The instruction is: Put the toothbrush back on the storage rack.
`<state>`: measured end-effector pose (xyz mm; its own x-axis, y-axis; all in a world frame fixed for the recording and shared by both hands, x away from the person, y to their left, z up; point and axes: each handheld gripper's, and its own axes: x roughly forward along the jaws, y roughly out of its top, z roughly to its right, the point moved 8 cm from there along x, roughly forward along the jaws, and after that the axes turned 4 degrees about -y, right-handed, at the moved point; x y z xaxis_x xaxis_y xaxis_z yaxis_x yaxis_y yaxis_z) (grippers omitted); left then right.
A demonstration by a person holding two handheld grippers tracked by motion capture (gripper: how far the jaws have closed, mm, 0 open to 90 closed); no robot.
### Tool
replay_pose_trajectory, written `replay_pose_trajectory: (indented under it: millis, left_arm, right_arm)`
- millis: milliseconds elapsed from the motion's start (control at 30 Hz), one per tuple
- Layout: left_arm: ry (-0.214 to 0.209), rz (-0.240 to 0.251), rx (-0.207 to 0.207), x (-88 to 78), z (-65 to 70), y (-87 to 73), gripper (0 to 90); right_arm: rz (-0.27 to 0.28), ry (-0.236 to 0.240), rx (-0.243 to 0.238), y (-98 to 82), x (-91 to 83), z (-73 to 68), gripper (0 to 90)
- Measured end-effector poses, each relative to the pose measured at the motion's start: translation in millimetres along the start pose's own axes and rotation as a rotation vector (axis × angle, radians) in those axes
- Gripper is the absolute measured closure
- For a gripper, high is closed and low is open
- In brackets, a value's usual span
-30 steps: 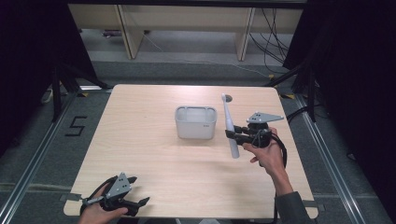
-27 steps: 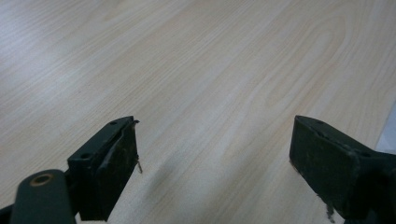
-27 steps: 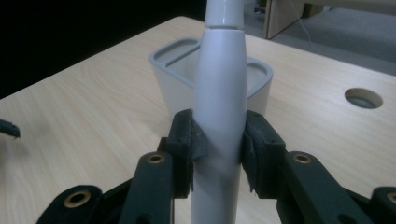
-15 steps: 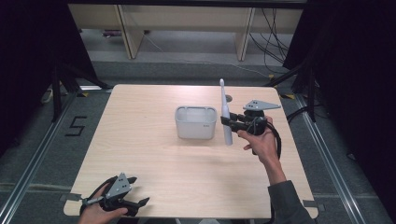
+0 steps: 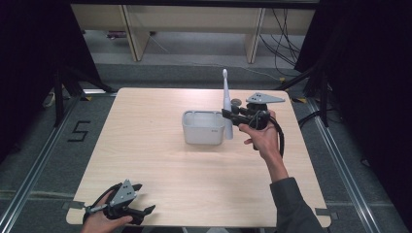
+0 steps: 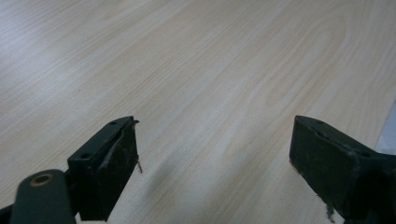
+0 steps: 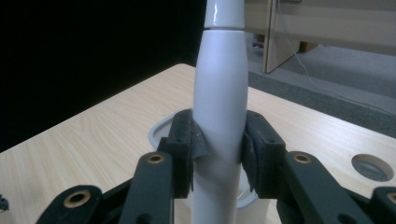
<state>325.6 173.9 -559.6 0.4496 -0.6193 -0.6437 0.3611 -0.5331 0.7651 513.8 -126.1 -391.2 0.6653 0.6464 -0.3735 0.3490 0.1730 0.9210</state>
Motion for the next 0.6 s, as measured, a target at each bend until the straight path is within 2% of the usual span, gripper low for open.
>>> replay_pose_trajectory:
  millis: [33,133,200,233,267,400,433,467,500,533,567,600]
  left_arm:
    - [-0.001,0.009,0.000,0.6,0.2,0.3,14.7]
    - [-0.007,0.002,-0.007,-0.3,1.1,-0.2,14.7]
    - [0.005,-0.004,0.008,-1.0,-1.0,-0.2,14.7]
    - [0.005,-0.005,0.011,-1.0,-1.1,-0.2,14.7]
    - [-0.008,0.022,-0.018,1.0,2.3,1.1,14.7]
    - [-0.009,-0.002,-0.005,-0.5,1.3,-0.4,14.7]
    - [-0.010,0.013,-0.019,0.5,2.3,0.5,14.7]
    - [-0.004,0.003,-0.004,-0.2,1.0,-0.3,14.7]
    - [-0.004,0.003,-0.004,-0.3,1.0,-0.4,14.7]
    - [-0.005,0.016,-0.017,0.5,2.1,0.4,14.7]
    - [-0.002,0.006,-0.001,-0.3,0.4,-0.1,14.7]
    - [0.001,0.006,0.004,-0.4,0.1,0.1,14.7]
  right_arm:
    - [0.013,-0.007,-0.021,2.4,2.1,1.4,66.8]
    - [0.016,-0.004,-0.014,7.8,6.3,0.0,66.8]
    - [0.028,-0.007,-0.018,11.7,9.5,1.0,66.8]
    - [0.030,0.002,-0.004,13.4,11.5,0.7,66.8]
    - [0.032,-0.006,-0.008,16.8,14.6,2.4,66.8]
    - [0.049,-0.012,0.002,22.1,19.1,2.8,66.8]
    - [0.049,-0.011,-0.005,23.6,19.9,3.0,66.8]
    - [0.046,-0.025,-0.015,24.7,20.7,4.4,66.8]
    - [0.042,-0.024,0.002,26.0,22.3,4.1,66.8]
    - [0.051,-0.036,-0.002,27.7,23.7,5.8,66.8]
    - [0.049,-0.026,0.009,28.9,25.3,5.6,66.8]
    - [0.048,-0.044,-0.005,29.6,26.7,8.1,66.8]
